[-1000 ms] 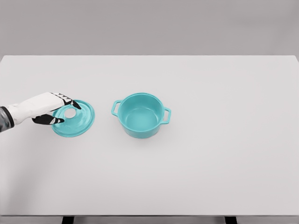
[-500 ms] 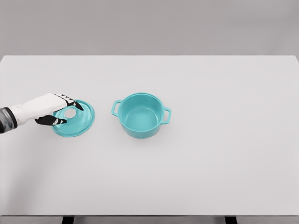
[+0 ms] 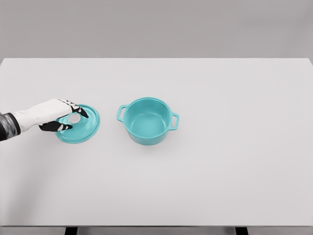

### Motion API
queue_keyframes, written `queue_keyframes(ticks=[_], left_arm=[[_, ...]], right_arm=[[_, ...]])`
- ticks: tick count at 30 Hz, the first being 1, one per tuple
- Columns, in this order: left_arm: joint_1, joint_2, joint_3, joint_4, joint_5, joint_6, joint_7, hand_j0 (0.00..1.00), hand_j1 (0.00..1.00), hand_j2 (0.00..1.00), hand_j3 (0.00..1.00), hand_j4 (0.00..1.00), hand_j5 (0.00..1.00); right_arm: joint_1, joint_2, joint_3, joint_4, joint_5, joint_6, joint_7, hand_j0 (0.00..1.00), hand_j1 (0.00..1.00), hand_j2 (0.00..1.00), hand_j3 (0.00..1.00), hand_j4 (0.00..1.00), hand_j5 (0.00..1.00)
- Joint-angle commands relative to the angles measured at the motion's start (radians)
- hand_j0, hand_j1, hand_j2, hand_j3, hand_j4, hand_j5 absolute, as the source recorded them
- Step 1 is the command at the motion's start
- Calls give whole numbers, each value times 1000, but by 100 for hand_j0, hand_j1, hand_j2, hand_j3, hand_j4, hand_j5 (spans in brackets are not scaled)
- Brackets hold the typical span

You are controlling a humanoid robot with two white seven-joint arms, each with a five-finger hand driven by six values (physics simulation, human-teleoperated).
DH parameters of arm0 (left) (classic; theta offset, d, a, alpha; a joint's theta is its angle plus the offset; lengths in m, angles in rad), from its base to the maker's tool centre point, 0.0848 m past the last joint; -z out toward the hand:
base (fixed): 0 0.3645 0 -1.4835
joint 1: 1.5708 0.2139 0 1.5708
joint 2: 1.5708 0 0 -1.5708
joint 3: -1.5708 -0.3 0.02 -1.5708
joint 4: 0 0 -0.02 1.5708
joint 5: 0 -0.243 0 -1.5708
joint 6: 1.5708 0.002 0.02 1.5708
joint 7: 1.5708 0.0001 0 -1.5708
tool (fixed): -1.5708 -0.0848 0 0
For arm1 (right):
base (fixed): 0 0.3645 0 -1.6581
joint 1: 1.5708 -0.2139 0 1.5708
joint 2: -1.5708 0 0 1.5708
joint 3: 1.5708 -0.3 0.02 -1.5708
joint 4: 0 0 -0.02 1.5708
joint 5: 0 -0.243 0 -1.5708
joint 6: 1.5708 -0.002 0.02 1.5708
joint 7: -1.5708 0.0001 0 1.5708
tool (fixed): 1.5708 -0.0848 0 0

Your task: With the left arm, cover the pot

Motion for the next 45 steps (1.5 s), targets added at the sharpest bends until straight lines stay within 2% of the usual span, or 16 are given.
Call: queue_keyframes(ticks=[1, 7, 23, 28, 34, 45], left_arm=[[0, 1, 0, 1, 6, 3, 0, 63, 63, 63, 63, 63, 63], [0, 1, 0, -1, 8, 3, 0, 53, 53, 53, 53, 53, 53], [-3, 11, 6, -16, 21, 3, 0, 49, 49, 49, 49, 49, 49], [-3, 34, 11, -82, 21, 3, 0, 49, 49, 49, 49, 49, 49], [0, 81, 2, -105, 21, 3, 0, 48, 48, 48, 48, 48, 48], [-3, 87, 5, -193, 26, 3, 2, 48, 48, 48, 48, 48, 48]], right_arm=[[0, 0, 0, 1, 0, 0, 0, 100, 100, 100, 100, 100, 100], [0, 0, 0, -1, 0, 0, 0, 100, 100, 100, 100, 100, 100], [0, 0, 0, 1, 0, 0, 0, 100, 100, 100, 100, 100, 100], [0, 0, 0, 1, 0, 0, 0, 100, 100, 100, 100, 100, 100], [0, 0, 0, 1, 0, 0, 0, 100, 100, 100, 100, 100, 100], [0, 0, 0, -1, 0, 0, 0, 100, 100, 100, 100, 100, 100]])
